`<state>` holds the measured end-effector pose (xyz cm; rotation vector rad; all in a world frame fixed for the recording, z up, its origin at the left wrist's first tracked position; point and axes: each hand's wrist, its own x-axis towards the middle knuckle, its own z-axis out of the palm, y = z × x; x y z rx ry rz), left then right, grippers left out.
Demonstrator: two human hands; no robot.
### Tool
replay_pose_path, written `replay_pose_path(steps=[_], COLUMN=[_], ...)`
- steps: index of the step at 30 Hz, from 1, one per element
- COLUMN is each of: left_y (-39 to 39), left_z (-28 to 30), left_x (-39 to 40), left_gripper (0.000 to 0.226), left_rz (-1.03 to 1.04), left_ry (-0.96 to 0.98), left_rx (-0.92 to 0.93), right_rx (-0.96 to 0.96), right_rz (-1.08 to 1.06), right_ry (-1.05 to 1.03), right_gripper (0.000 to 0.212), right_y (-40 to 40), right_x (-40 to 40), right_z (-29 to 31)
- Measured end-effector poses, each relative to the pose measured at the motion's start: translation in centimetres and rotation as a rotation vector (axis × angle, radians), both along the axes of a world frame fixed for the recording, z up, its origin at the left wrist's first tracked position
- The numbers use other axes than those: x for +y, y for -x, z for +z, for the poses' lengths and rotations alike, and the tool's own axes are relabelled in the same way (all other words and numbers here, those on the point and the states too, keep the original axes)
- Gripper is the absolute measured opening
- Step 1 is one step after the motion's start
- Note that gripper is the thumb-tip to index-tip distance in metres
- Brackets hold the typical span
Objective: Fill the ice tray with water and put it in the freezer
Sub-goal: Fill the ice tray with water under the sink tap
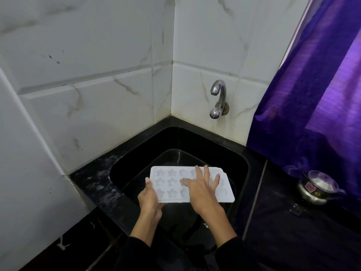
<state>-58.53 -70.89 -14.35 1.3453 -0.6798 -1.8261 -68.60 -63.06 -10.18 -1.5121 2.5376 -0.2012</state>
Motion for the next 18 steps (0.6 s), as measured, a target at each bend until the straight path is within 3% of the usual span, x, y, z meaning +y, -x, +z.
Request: replay_pose_path(steps=[18], left_y=[0.18], left_z=[-0.48], left_x=[-0.16], left_gripper=[0.038], left_rz=[0.004], left_ry=[-0.021], left_rx=[0.006], right_rx=[-0.012], right_rz=[0.012], right_ry=[-0.006], right_gripper=[0.074], right_y=[0.23], right_x=[0.02], right_z=[-0.14])
